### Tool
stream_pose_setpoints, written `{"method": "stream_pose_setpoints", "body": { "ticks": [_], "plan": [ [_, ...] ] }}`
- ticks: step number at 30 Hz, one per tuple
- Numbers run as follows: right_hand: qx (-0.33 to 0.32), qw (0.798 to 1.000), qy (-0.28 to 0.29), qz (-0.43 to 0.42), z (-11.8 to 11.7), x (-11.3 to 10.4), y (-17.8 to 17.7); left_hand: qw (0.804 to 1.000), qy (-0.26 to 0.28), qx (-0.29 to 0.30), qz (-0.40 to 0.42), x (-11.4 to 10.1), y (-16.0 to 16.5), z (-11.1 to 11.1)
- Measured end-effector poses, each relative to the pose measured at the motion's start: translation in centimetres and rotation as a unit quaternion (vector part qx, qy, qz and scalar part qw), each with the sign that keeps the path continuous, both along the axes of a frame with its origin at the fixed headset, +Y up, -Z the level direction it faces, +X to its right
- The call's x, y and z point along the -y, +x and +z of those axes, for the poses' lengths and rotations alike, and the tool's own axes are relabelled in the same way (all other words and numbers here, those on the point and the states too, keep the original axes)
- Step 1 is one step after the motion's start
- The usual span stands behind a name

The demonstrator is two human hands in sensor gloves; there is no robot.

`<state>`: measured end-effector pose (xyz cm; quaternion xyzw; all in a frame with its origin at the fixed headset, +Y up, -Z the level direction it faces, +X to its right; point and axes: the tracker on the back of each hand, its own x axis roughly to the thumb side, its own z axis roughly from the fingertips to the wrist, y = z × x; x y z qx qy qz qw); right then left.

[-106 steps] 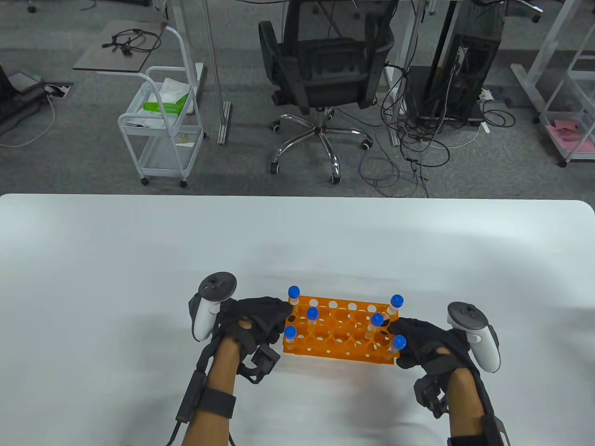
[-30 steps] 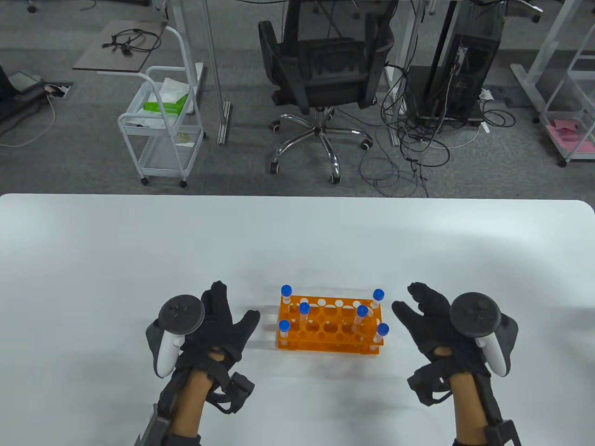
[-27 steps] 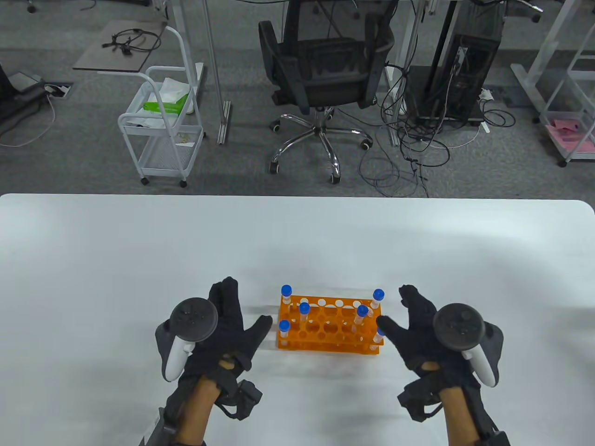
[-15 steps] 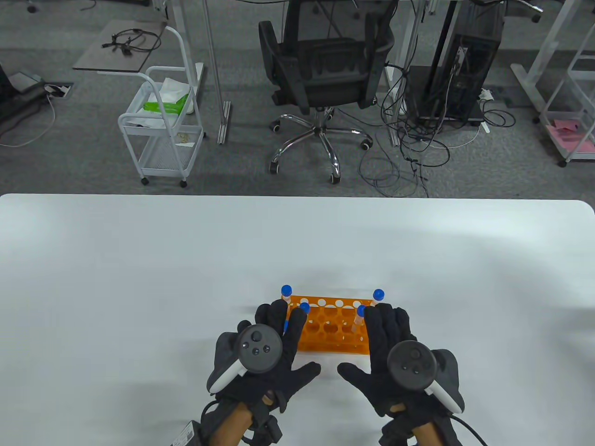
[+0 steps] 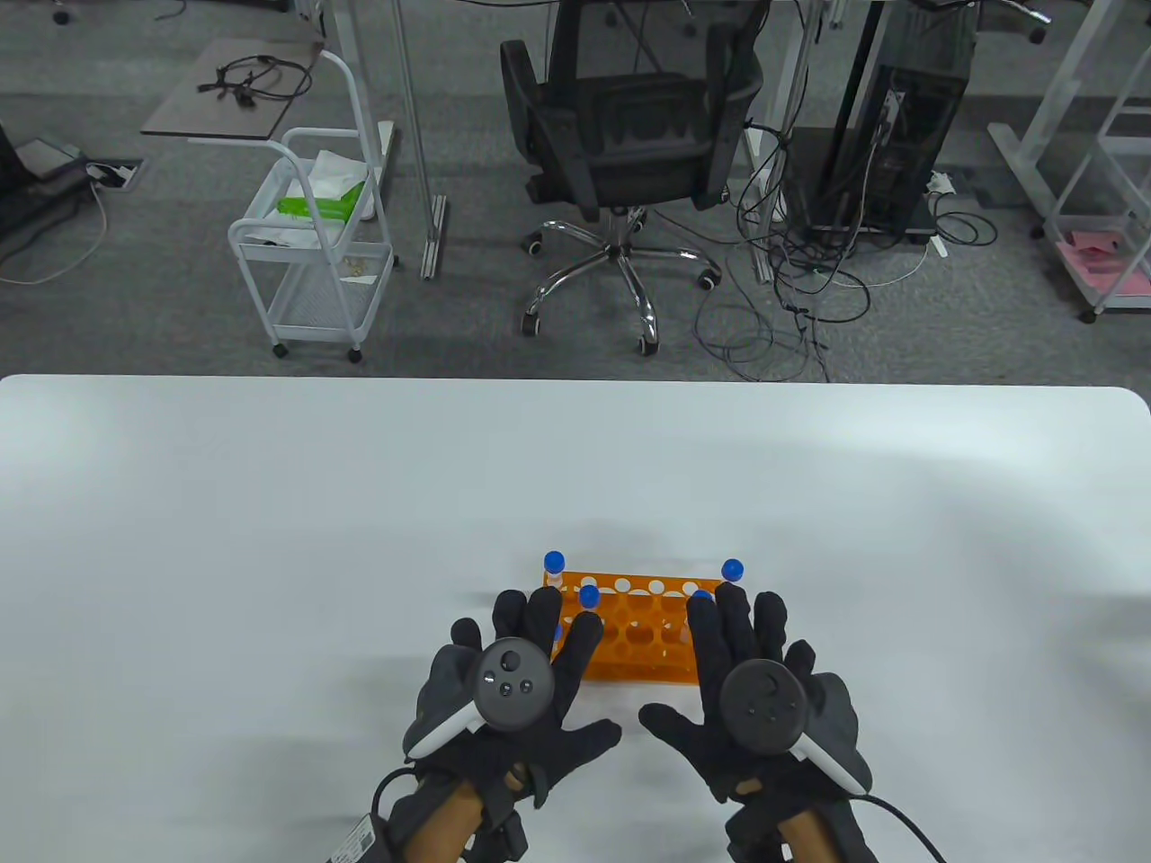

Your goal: Insert test tubes into test tube rack (6 test tubes)

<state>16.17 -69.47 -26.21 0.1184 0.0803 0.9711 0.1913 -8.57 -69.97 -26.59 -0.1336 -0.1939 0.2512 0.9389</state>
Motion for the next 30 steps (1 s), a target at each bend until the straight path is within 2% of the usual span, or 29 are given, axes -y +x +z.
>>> {"method": "stream_pose_setpoints", "body": {
  "ticks": [30],
  "plan": [
    [-0.003,1.000,-0.006,0.003,-0.2,0.1,0.0,0.999,-0.036,-0.003,0.013,0.4,-1.0,-0.3]
  ]
}}
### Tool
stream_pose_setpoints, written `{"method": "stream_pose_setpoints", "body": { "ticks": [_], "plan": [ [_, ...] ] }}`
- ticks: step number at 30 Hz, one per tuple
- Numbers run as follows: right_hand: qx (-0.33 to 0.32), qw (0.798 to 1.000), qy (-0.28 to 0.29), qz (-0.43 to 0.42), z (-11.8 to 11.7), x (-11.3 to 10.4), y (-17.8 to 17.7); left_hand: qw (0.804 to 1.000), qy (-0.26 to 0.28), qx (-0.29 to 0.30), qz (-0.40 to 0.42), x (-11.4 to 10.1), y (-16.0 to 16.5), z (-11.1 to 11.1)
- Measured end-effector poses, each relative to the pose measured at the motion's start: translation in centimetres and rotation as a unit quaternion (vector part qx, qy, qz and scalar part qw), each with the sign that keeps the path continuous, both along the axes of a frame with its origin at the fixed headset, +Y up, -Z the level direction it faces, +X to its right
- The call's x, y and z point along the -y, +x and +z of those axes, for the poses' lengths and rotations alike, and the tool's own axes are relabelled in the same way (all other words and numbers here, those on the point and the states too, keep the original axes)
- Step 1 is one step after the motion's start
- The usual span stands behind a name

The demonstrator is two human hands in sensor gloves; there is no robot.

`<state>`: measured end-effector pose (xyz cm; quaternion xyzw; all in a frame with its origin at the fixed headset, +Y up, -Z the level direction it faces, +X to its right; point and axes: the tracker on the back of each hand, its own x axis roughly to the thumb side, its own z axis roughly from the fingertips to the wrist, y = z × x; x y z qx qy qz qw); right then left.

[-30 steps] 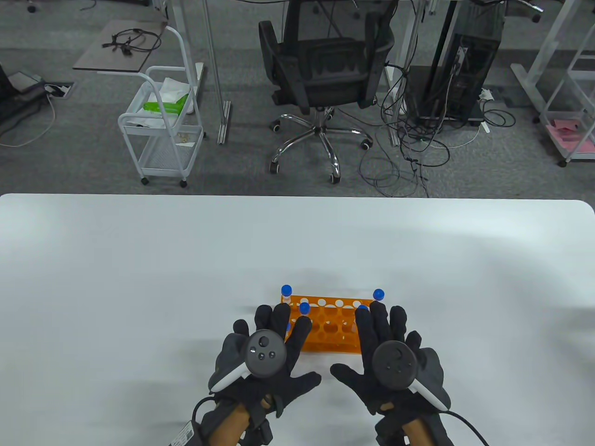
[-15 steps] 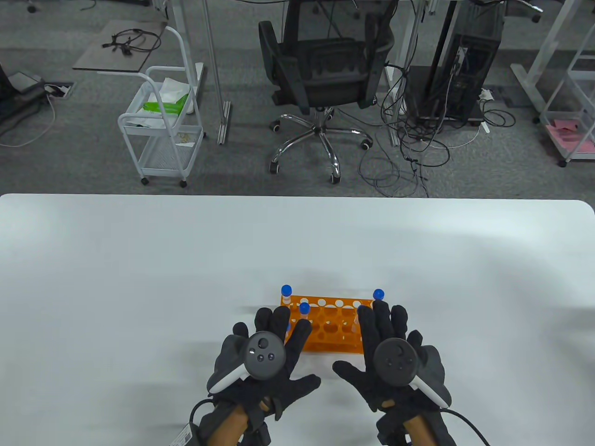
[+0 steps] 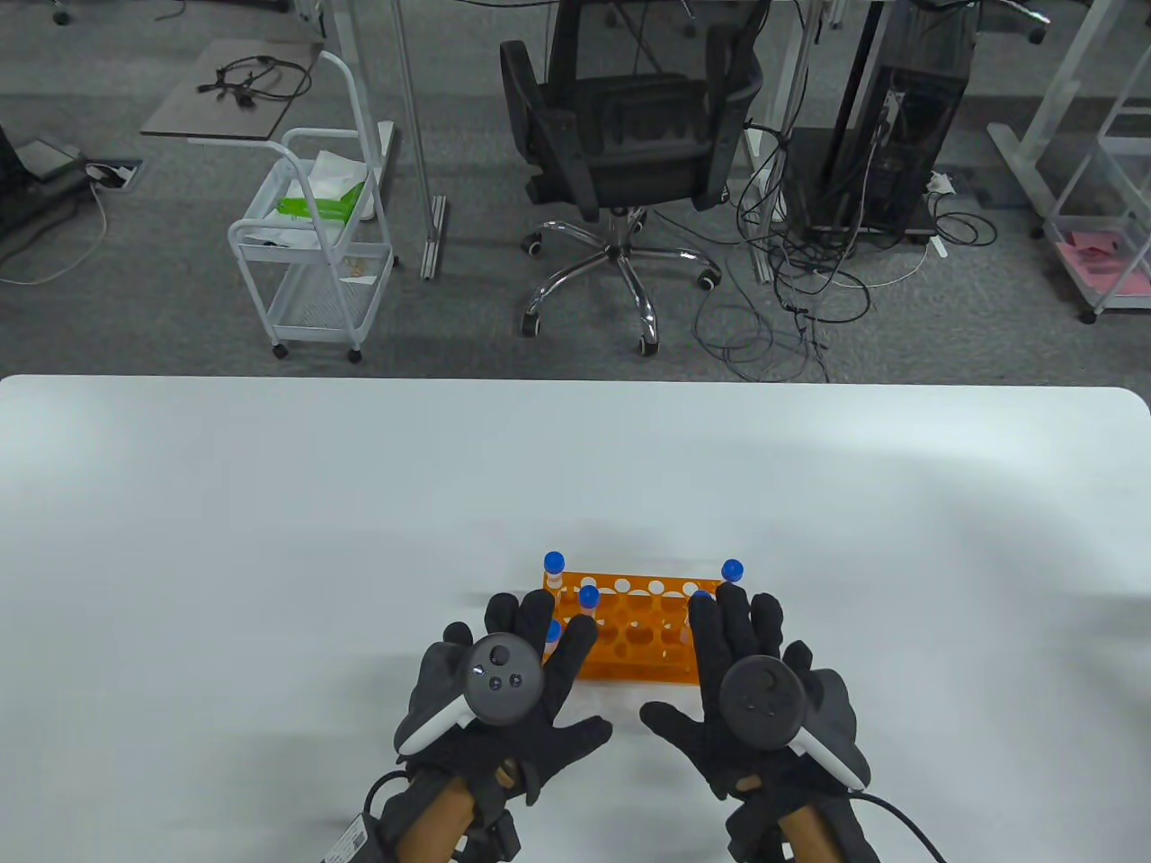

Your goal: Insert test tubes into test tube rack (6 test tubes)

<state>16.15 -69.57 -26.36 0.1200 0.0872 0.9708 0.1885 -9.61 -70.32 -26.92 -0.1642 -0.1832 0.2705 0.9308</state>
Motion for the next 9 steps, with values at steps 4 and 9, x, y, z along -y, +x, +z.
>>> {"method": "stream_pose_setpoints", "body": {
  "ticks": [4,9],
  "plan": [
    [0.001,1.000,0.001,0.001,0.01,-0.03,-0.01,1.000,0.008,0.001,0.013,-0.41,-0.21,0.19],
    [0.001,1.000,-0.003,0.007,-0.01,0.01,-0.13,1.000,0.007,0.004,0.008,-0.35,-0.09,0.26]
  ]
}}
